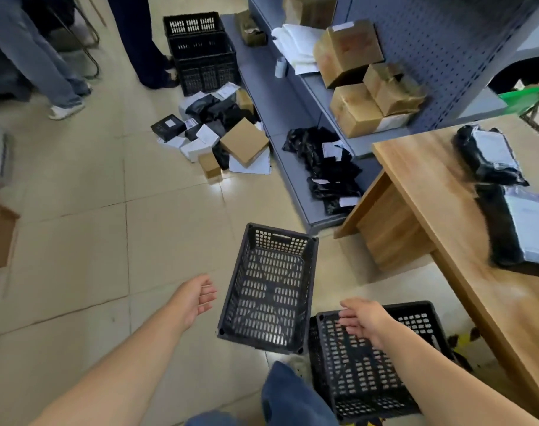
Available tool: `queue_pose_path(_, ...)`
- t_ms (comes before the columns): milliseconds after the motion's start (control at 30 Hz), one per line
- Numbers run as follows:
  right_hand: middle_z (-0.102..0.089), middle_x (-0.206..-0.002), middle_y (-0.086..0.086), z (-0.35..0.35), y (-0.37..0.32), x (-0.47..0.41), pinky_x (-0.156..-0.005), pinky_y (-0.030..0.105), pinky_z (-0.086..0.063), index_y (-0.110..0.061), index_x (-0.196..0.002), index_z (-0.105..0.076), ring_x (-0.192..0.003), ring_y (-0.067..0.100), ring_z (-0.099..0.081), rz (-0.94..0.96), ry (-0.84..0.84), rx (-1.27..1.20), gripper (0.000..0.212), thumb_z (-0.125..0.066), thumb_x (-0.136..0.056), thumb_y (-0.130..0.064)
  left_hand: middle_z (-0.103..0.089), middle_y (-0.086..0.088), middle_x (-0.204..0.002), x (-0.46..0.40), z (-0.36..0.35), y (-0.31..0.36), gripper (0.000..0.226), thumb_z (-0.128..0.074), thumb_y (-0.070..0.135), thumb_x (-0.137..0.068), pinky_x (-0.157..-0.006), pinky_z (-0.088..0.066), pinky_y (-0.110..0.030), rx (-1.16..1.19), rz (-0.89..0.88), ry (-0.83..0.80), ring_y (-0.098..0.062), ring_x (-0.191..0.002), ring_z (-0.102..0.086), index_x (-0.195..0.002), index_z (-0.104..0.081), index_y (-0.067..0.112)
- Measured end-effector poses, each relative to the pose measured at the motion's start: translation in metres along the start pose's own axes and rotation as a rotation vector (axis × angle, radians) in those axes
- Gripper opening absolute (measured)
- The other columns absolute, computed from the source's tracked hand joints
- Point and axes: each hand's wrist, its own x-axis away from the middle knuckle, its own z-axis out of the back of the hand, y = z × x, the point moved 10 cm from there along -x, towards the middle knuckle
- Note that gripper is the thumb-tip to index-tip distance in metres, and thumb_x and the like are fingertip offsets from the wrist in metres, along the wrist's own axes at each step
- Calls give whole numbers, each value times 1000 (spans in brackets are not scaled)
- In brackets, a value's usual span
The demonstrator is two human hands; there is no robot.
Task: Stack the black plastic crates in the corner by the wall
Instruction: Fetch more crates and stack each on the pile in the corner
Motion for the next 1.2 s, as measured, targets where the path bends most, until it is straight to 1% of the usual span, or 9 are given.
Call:
queue_pose_path(167, -59, -79, 10, 12, -10, -68, -59, 26, -45, -3, -92, -56, -66, 18, -55, -62, 0, 45, 17, -45, -97, -16, -60, -7, -87, -48, -26, 5, 19, -45, 25, -97, -63, -44, -26, -7, 24, 21, -16, -74, -56, -88, -56, 12)
queue_pose_path(300, -62, -89, 10, 0, -5, -129, -62, 27, -49, -6, -101, -55, -76, 20, -59, -107, -8, 52, 17, -48, -96, -20, -63, -8, -92, -102, -35, 3, 20, -45, 27, -96, -66, -45, -27, -30, 30, 32, -17, -81, -59, -100, -57, 11)
queue_pose_path(467, -60, -87, 10, -26, 9, -209, -66, 28, -49, -5, -105, -53, -79, 21, -60, -137, -33, 7, 16, -49, -96, -17, -63, -9, -93, -182, -44, -17, 29, -40, 34, -98, -69, -47, -30, 8, 59, 37, -20, -83, -60, -96, -60, 13)
queue_pose_path(567, -61, -92, 12, -42, 21, -260, -65, 28, -49, -3, -116, -53, -89, 25, -60, -160, -36, -56, 26, -49, -96, -19, -63, -9, -93, -231, -48, -32, 33, -38, 37, -99, -73, -47, -32, 17, 77, 24, -21, -84, -59, -93, -60, 14)
queue_pose_path(767, -56, -124, 23, -66, 40, -351, -93, 36, -43, 2, -122, -53, -100, 28, -55, -131, 1, -170, 41, -39, -99, -29, -59, -13, -114, -322, -52, -69, 48, -29, 48, -99, -92, -42, -40, 8, 134, -40, -26, -107, -54, -114, -58, 13)
queue_pose_path(867, -46, -137, 29, -76, 48, -378, -104, 41, -37, 2, -130, -49, -122, 39, -48, -137, 36, -213, 52, -33, -100, -38, -55, -15, -127, -353, -53, -82, 57, -23, 52, -99, -100, -41, -42, 44, 148, -59, -28, -116, -52, -123, -56, 12)
queue_pose_path(933, -40, -143, 26, -84, 53, -397, -111, 44, -29, -2, -133, -47, -133, 37, -39, -147, 60, -235, 57, -29, -99, -44, -51, -16, -134, -376, -57, -88, 61, -20, 53, -99, -102, -38, -41, 53, 151, -80, -29, -122, -49, -129, -53, 12)
queue_pose_path(1100, -34, -150, 13, -99, 62, -420, -111, 50, -22, -13, -142, -37, -137, 29, -34, -185, 116, -301, 67, -18, -96, -57, -38, -7, -149, -410, -71, -95, 66, -13, 58, -97, -116, -20, -44, -17, 153, -149, -23, -139, -32, -143, -40, 19)
queue_pose_path(1200, -38, -147, 13, -111, 66, -427, -110, 52, -24, -17, -144, -33, -132, 30, -38, -210, 84, -360, 72, -14, -93, -63, -44, -5, -146, -421, -81, -96, 69, -12, 61, -95, -112, -26, -44, 17, 166, -207, -22, -132, -40, -143, -38, 20)
